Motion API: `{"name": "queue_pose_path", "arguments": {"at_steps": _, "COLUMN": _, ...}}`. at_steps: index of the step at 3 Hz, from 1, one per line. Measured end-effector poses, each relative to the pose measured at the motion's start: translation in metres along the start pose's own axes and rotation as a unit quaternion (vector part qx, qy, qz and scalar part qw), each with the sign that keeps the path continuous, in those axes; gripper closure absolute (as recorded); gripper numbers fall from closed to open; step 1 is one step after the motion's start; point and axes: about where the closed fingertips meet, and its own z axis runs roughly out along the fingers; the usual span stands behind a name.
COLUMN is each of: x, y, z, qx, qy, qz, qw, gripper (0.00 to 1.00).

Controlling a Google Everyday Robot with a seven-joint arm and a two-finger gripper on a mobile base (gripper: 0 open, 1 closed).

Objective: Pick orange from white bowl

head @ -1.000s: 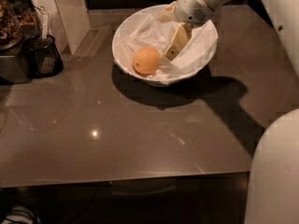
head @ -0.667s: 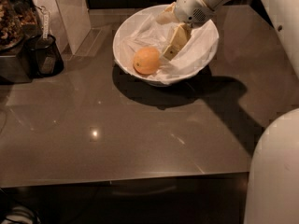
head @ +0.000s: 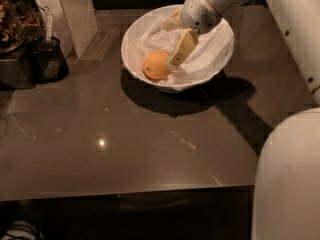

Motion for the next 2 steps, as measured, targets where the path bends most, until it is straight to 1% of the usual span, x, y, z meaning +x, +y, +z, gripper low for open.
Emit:
{"name": "queue_pose_path", "arguments": {"at_steps": 1, "x": 0.005, "y": -0.004, "z": 0.023, "qx": -0.026, "qy": -0.009, "qz": 0.009, "qw": 0.9996, "gripper": 0.12}}
{"name": "queue_pose_path", "arguments": {"at_steps": 2, "x": 0.01, "y": -0.007, "z": 0.041, "qx": -0.043, "qy": -0.015, "qz": 0.019, "qw": 0.9988, "gripper": 0.11}}
